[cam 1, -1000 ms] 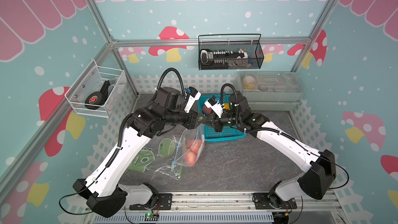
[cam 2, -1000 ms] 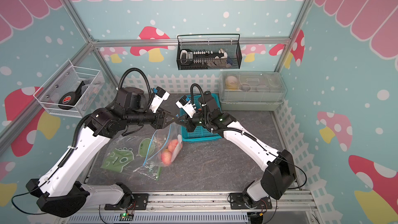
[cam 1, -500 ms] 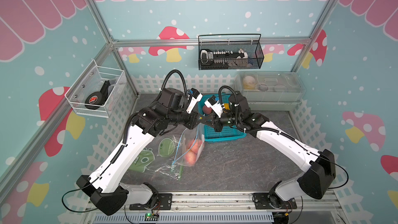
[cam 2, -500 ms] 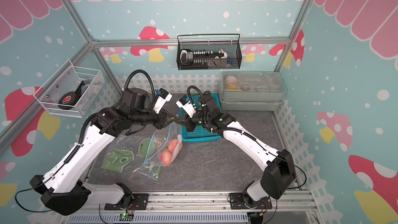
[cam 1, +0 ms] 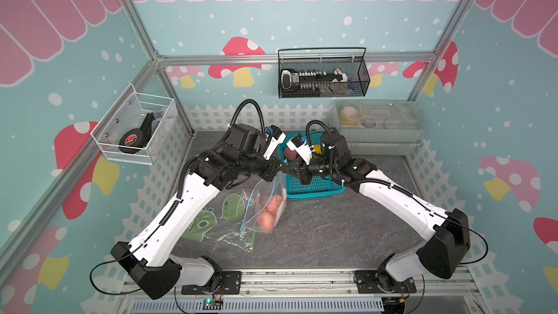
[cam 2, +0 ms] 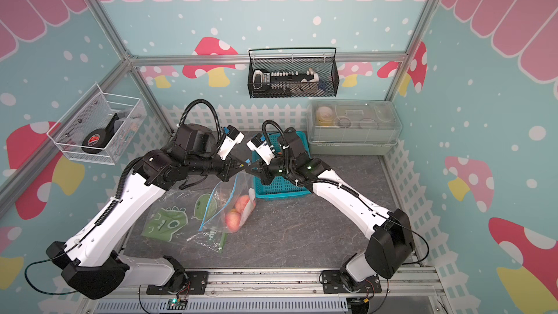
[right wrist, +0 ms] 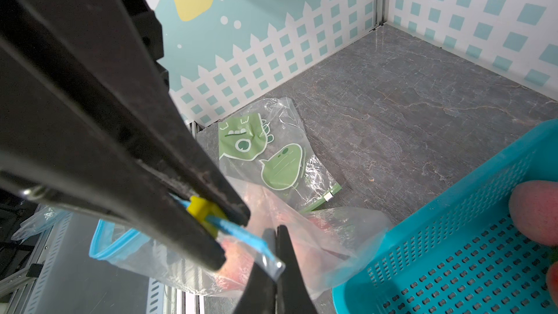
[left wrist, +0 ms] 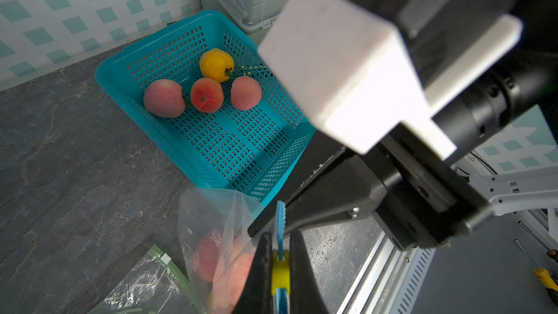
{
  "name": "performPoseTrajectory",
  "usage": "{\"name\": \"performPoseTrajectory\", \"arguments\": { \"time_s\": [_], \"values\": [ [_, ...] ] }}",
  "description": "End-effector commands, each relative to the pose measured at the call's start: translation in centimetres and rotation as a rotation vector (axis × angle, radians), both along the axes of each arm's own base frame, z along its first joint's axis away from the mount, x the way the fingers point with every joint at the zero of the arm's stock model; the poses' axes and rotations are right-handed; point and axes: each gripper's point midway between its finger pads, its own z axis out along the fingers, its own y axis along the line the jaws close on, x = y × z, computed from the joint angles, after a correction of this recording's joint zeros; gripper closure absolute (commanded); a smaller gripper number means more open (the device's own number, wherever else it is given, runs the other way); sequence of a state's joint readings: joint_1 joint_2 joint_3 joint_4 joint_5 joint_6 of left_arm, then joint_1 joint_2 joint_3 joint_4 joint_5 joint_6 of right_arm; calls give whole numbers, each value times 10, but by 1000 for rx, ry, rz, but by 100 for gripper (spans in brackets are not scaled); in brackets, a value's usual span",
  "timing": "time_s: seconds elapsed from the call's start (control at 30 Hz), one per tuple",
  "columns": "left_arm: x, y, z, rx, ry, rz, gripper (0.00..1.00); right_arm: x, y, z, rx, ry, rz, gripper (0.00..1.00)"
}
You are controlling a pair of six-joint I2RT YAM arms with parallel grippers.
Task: Place the peach in a zip-top bag and seal the zipper
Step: Zip the zipper on the zipper food storage bag.
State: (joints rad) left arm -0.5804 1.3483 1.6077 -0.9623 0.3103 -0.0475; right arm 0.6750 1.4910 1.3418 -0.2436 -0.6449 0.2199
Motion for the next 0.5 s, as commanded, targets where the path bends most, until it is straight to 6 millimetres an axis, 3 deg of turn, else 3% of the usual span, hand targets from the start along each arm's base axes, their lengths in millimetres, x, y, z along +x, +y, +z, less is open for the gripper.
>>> {"name": "performPoseTrajectory", "arguments": {
  "time_s": [0.0,0.13,0.27,0.33,0.47],
  "values": [
    [-10,0,8,-16,-30,-36,100,1,5,14,23,-53,22,90],
    [-12,0,8,-20,-29,-41,100,1,5,27,27,-114,57,75],
    [-13,1,9,-21,-31,-41,100,-8,9,36,53,-132,124,72],
    [-13,0,9,-22,-33,-41,100,-9,10,35,53,-125,142,78],
    [-12,2,11,-19,-41,-33,100,-9,10,32,43,-122,142,100]
  ]
}}
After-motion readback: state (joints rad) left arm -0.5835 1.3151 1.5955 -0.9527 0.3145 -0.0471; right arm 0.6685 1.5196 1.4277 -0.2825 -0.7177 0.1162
